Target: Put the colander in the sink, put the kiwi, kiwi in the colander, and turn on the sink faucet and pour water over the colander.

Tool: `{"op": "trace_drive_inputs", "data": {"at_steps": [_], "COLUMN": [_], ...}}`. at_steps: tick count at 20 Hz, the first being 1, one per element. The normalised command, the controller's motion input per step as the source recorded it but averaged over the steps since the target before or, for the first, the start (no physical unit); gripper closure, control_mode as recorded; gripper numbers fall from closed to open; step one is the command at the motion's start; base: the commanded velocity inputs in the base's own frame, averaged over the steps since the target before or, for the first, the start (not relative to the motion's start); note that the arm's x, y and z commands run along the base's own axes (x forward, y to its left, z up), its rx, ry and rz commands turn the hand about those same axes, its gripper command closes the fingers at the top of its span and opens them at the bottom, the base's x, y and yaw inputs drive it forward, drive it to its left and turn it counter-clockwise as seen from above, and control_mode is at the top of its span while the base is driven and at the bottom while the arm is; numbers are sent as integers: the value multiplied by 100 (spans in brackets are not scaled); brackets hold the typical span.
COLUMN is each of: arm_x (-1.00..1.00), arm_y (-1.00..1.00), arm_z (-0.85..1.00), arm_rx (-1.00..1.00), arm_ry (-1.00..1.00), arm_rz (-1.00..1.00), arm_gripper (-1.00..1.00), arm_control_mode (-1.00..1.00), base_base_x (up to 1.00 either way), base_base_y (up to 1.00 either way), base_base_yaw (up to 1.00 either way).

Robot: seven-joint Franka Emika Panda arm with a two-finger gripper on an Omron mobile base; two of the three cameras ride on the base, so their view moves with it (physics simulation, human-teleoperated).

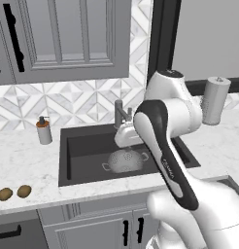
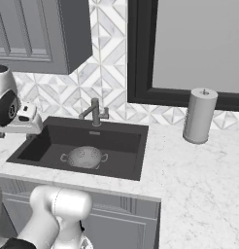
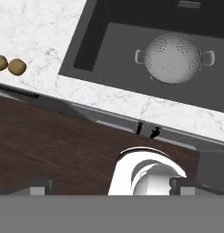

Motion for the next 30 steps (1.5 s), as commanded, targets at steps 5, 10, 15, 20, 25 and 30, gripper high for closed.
{"op": "trace_drive_inputs", "data": {"at_steps": [5, 10, 15, 20, 25, 30], "arm_x": [-3, 3, 17, 26, 27, 18], "arm_y": [100, 100, 100, 97, 80, 60], "arm_z": [-35, -40, -37, -37, -36, -36], "arm_rx": [-4, -4, -1, 0, 0, -5], "arm_ry": [0, 1, 12, 18, 2, -1], "arm_rz": [3, 0, 4, 3, 3, 0], "arm_gripper": [-100, -100, -100, -100, -100, -100], "arm_control_mode": [-100, -100, -100, -100, -100, -100], "base_base_x": [0, 0, 0, 0, 0, 0], "base_base_y": [0, 0, 0, 0, 0, 0], "base_base_yaw": [0, 0, 0, 0, 0, 0]}}
